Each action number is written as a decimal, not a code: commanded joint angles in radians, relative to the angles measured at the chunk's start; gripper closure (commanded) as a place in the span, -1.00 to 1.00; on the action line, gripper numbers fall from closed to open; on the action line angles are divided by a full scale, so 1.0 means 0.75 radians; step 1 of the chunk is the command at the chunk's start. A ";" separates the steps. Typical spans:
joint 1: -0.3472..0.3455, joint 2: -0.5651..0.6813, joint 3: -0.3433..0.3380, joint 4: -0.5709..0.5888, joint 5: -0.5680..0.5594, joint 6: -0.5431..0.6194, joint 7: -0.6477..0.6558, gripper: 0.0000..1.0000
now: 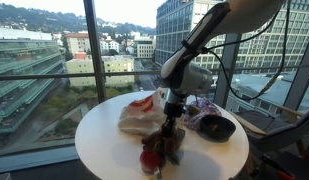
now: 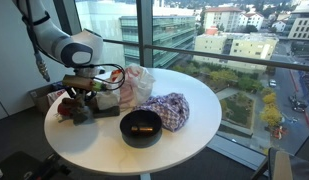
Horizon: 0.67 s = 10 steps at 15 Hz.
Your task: Remove the moose toy and turnip plush toy out of the plastic bag
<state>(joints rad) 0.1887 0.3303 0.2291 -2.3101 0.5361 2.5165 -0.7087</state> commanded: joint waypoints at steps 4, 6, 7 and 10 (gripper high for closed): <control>-0.069 0.021 0.043 0.004 -0.156 0.203 0.111 0.17; -0.098 -0.023 0.069 0.010 -0.156 0.101 0.158 0.09; -0.108 -0.053 0.081 0.007 -0.151 0.064 0.181 -0.03; -0.091 -0.156 0.061 -0.021 -0.230 0.046 0.286 -0.49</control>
<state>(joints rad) 0.1297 0.3100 0.2692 -2.3061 0.4251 2.5832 -0.5746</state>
